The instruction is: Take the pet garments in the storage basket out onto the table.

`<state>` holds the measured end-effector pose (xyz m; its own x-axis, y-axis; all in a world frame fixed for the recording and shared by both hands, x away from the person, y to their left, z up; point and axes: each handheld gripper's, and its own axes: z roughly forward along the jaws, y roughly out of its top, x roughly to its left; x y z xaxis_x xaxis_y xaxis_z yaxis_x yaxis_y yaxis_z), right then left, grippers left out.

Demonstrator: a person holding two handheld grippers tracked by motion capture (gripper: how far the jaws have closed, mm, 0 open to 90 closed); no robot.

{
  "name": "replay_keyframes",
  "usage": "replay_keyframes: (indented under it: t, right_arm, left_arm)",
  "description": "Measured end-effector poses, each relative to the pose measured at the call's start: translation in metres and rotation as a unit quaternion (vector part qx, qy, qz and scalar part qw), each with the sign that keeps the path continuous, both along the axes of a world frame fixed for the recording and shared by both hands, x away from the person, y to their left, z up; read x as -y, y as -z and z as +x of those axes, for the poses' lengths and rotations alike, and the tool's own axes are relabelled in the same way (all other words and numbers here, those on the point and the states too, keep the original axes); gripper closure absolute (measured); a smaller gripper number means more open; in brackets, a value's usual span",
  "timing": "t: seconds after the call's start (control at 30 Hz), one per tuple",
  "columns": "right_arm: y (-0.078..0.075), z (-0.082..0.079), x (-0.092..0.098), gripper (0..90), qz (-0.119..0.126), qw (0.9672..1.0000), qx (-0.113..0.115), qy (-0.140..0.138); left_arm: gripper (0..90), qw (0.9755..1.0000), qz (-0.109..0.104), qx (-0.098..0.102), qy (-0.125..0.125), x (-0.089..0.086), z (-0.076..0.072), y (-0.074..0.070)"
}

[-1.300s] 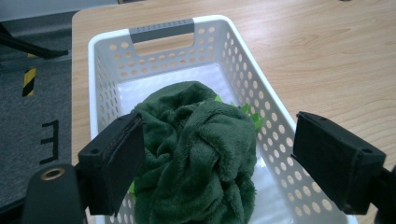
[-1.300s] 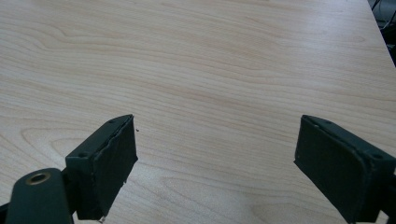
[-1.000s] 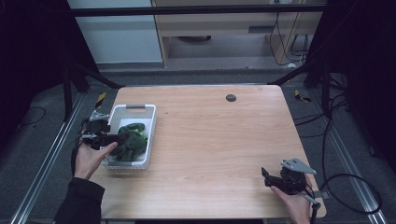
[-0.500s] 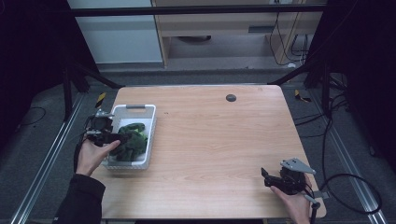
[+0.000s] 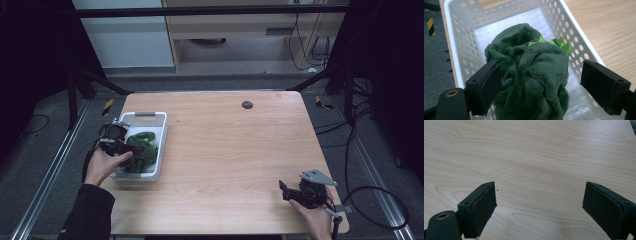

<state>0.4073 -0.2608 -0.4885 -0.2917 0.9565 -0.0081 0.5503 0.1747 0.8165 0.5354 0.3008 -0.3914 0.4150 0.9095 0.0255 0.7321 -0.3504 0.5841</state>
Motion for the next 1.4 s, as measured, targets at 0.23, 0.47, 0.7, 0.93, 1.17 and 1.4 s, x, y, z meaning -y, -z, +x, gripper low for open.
replay_keyframes:
  t: [0.23,0.47,0.7,0.93,1.17,1.4]
  right_arm:
    - [0.000,0.000,0.000,11.5,0.000,1.0000,-0.001,-0.001]
    - [0.000,0.000,-0.001,11.5,0.002,1.0000,-0.005,-0.002]
    - [0.000,0.001,-0.001,11.4,0.002,1.0000,-0.005,-0.003]
    - [0.001,0.002,-0.001,11.2,-0.001,1.0000,-0.006,-0.005]
    - [0.001,0.002,-0.001,11.2,-0.001,1.0000,-0.006,-0.005]
    - [0.001,0.002,-0.001,11.2,0.000,1.0000,-0.008,-0.004]
  left_arm:
    - [16.7,0.9998,0.016,-0.011,0.006,0.000,0.003,0.006]
    - [18.5,0.9993,0.029,-0.019,0.009,0.001,0.006,0.013]
    - [25.3,0.9988,0.034,-0.033,0.015,0.001,0.010,0.019]
    - [36.5,0.9975,0.038,-0.058,0.018,0.001,0.014,0.028]
    - [58.9,0.9971,0.032,-0.068,0.015,0.002,0.014,0.028]
    - [72.7,0.9972,0.021,-0.072,0.012,0.000,0.013,0.027]
